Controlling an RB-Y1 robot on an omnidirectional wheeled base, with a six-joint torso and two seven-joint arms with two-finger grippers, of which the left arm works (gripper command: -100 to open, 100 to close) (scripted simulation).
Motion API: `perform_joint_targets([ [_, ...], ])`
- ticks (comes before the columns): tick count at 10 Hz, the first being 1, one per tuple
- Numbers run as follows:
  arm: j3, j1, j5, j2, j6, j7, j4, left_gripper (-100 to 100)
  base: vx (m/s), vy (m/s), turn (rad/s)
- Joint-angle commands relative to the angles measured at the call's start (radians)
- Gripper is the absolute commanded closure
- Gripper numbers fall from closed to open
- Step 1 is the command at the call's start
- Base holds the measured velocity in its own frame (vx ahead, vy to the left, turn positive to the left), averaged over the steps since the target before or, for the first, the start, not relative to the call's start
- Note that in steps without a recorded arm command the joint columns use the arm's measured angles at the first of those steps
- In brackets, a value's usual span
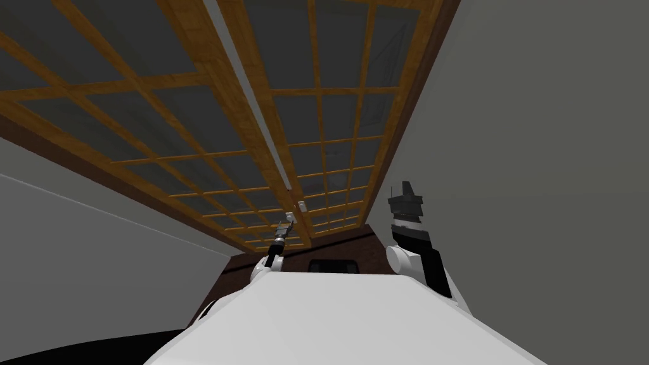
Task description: Pull the door open
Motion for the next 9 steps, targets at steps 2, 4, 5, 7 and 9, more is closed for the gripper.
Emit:
perform_joint_targets([
  [2,-0.004,-0.003,-0.002,-0.003,0.01,0.004,-0.027,-100,0.162,-0.029,-0.056],
  [4,-0.004,-0.003,-0.002,-0.003,0.01,0.004,-0.027,100,-0.029,0.005,0.001],
  [5,-0.004,-0.003,-0.002,-0.003,0.01,0.004,-0.027,100,-0.022,0.009,-0.018],
  [7,-0.004,-0.003,-0.002,-0.003,0.01,0.004,-0.027,100,-0.009,0.002,0.001],
  [9,-0.01,0.004,0.004,-0.001,0.01,0.044,-0.022,100,-0.023,0.007,0.007],
])
